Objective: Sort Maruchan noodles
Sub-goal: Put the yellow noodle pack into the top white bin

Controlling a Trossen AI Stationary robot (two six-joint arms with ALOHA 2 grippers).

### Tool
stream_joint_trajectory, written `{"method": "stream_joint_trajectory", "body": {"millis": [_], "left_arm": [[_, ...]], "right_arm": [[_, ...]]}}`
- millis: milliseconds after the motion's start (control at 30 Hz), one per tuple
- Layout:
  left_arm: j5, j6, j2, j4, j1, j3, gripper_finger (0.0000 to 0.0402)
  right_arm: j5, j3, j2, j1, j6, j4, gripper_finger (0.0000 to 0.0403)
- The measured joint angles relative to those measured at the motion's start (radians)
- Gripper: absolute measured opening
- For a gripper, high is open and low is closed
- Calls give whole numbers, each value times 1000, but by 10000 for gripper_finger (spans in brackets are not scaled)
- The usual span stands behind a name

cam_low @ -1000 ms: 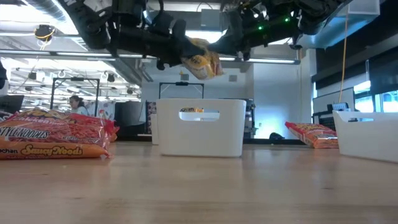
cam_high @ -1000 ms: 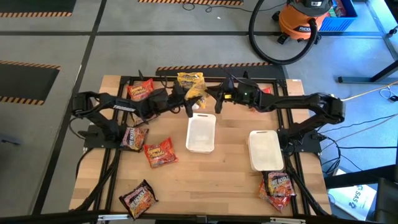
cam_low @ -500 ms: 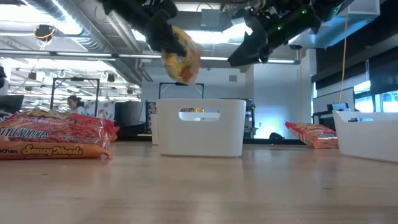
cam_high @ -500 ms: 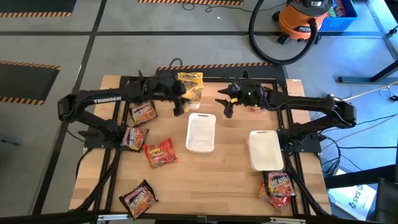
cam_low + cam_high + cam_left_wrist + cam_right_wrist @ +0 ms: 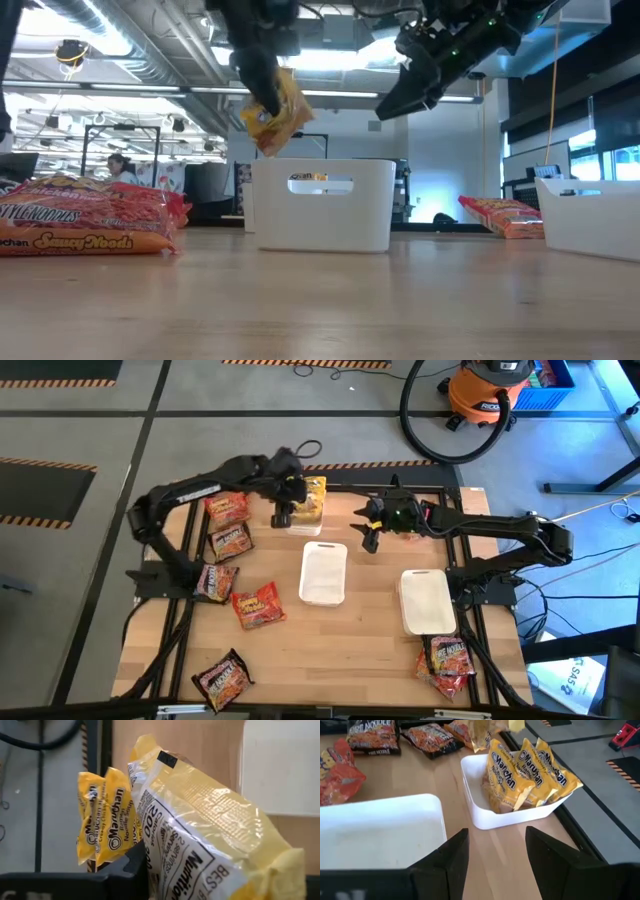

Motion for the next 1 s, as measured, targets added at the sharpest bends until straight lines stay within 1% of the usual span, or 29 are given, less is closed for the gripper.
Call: {"method": "stream_joint_trajectory", "body": {"millis": [200, 333, 567, 1000], "left_arm": [[2, 73, 157, -144, 11, 173, 137], [4, 87, 233, -196, 13, 242, 137], [2, 106, 309, -221, 14, 250, 136], [-9, 109, 390, -252, 34, 250, 136]], "right_arm": [[-1, 0, 0, 0, -15, -21, 177], [-2, 0, 0, 0, -15, -32, 177], [-2, 0, 0, 0, -15, -32, 177], [-3, -1, 1, 0, -15, -29, 177]]}}
